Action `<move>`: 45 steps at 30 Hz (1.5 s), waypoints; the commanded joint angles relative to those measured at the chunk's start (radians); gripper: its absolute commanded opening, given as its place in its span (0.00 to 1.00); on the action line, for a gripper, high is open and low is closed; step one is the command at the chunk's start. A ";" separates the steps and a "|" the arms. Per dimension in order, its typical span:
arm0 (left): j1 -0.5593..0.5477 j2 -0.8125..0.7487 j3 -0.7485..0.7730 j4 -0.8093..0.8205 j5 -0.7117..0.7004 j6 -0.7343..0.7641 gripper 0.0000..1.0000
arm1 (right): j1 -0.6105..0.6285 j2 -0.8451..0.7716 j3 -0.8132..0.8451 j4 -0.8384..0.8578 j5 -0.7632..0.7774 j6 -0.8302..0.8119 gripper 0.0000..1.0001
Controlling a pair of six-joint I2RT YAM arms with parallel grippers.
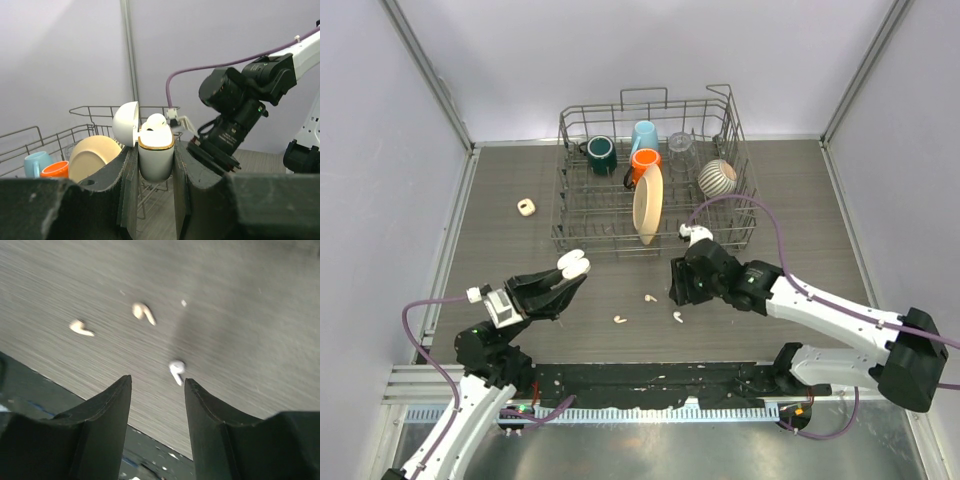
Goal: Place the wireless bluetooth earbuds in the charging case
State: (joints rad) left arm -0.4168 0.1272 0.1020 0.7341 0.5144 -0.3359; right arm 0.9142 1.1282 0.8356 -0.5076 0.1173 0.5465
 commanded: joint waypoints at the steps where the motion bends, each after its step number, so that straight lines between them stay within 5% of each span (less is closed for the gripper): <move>1: 0.000 0.002 0.011 -0.004 -0.017 0.014 0.00 | -0.001 0.031 -0.041 0.003 0.027 -0.037 0.52; 11: -0.002 0.009 0.022 -0.012 -0.010 0.009 0.00 | -0.001 0.185 -0.079 0.113 -0.024 -0.054 0.50; 45: 0.000 0.023 0.019 -0.010 -0.016 0.005 0.00 | 0.020 0.328 -0.090 0.135 -0.022 -0.060 0.39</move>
State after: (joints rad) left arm -0.4168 0.1486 0.1020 0.6979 0.5083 -0.3332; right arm 0.9283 1.4555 0.7471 -0.3893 0.0769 0.4755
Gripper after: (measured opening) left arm 0.307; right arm 0.410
